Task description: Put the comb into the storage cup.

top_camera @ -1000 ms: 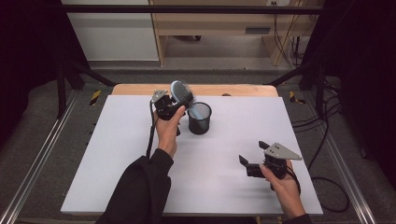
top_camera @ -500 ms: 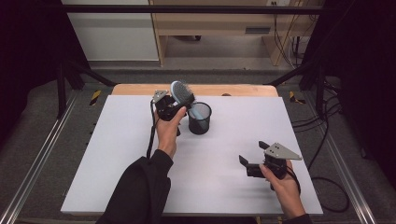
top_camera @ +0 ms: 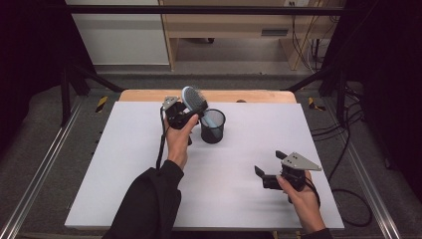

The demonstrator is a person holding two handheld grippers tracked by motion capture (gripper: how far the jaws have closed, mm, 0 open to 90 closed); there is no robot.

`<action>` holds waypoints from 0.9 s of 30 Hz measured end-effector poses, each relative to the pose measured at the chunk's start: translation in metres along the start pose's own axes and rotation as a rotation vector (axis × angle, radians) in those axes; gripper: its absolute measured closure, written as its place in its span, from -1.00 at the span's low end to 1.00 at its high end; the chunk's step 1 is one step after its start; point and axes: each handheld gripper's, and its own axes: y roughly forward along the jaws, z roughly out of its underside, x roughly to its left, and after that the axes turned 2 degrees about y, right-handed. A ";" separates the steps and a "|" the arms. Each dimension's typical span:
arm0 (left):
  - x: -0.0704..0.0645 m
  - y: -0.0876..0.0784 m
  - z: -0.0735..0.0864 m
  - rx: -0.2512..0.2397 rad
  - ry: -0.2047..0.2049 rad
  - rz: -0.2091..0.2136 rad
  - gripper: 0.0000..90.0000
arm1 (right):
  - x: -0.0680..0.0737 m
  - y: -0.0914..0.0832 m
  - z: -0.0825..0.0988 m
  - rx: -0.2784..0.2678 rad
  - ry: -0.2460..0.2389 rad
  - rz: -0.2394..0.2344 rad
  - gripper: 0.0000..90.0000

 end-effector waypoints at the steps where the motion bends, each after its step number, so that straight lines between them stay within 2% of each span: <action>1: 0.000 0.000 0.000 -0.001 0.000 0.000 -0.73 | 0.000 0.000 0.000 0.000 0.001 0.000 -0.87; 27: -0.001 -0.002 0.001 -0.003 0.022 0.004 -0.73 | 0.000 0.000 0.000 0.003 0.004 -0.001 -0.87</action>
